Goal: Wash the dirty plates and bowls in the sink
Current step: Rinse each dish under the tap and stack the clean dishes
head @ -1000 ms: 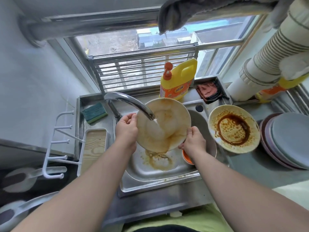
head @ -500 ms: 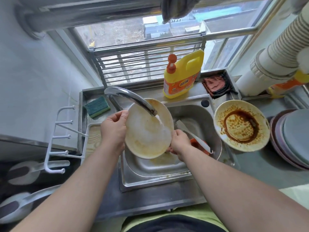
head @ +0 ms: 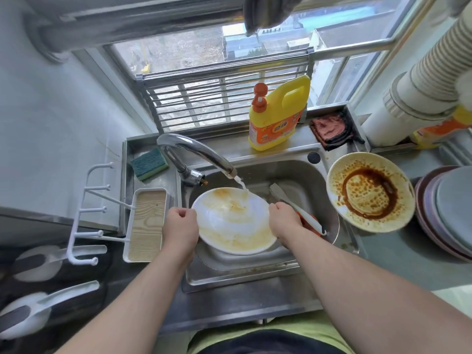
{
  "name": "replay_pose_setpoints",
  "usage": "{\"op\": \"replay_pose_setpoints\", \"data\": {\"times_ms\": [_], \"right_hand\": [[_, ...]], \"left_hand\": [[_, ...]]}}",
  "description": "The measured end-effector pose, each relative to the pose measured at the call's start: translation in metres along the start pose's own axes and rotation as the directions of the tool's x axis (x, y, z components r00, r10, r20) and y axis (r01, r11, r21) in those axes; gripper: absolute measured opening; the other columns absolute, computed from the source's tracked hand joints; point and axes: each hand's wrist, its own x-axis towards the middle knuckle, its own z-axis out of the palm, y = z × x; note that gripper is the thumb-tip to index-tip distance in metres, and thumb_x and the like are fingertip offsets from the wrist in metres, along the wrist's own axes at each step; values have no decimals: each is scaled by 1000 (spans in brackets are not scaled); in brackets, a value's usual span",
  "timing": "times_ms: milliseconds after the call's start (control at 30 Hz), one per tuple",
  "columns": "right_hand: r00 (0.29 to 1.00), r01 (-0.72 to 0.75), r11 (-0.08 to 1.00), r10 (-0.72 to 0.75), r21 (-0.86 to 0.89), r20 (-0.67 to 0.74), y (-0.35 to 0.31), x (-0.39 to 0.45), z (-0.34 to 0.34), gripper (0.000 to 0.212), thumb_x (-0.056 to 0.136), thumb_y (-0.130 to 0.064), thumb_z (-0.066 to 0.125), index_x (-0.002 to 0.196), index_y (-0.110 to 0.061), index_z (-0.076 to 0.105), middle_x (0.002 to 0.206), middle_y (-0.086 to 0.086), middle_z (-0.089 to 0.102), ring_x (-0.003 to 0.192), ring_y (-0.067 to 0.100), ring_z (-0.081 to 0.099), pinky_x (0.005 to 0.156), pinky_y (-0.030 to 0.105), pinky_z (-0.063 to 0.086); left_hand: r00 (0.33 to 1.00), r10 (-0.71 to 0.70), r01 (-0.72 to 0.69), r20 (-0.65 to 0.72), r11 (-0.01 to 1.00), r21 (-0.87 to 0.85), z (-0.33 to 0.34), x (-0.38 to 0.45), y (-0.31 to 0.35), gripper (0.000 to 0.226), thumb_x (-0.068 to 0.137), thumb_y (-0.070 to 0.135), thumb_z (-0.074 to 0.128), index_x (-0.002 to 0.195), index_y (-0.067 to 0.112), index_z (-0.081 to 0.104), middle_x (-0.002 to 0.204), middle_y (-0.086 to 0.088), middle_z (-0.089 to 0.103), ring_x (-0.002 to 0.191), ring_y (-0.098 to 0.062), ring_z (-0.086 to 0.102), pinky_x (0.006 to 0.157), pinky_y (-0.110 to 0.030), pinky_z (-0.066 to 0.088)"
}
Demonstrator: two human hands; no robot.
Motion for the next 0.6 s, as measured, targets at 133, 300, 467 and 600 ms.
{"op": "replay_pose_setpoints", "data": {"times_ms": [133, 300, 467, 600], "right_hand": [[1000, -21, 1000, 21, -16, -8, 4, -1, -16, 38, 110, -29, 38, 121, -7, 66, 117, 19, 68, 101, 36, 61, 91, 41, 49], [996, -53, 998, 54, 21, -68, 3, -7, -43, 35, 109, -35, 34, 110, -16, 63, 108, 7, 63, 98, 31, 58, 86, 40, 47], [987, 14, 998, -24, -63, -162, -2, -11, -70, 35, 108, -41, 35, 91, -21, 57, 95, 5, 61, 83, 23, 55, 75, 40, 42], [970, 90, 987, -116, -131, -214, -6, -19, -90, 39, 110, -40, 34, 85, -17, 53, 89, 8, 59, 78, 23, 53, 63, 38, 37]], "left_hand": [[996, -61, 59, 60, 997, 44, 11, 0, -13, 13, 94, 23, 45, 95, 13, 52, 87, -8, 56, 70, -25, 48, 58, -37, 40], [976, -149, 131, 156, 984, 124, 30, -6, -23, 19, 98, 18, 32, 102, 12, 50, 94, -12, 53, 67, -24, 41, 50, -29, 34], [949, -224, 210, 220, 974, 86, 50, -16, -22, 25, 100, 14, 28, 102, 8, 53, 97, -16, 57, 63, -24, 44, 46, -24, 43], [938, -209, 192, 279, 978, 86, 66, -22, -18, 28, 98, 13, 29, 101, 10, 57, 105, -16, 61, 74, -28, 53, 55, -32, 51]]}}
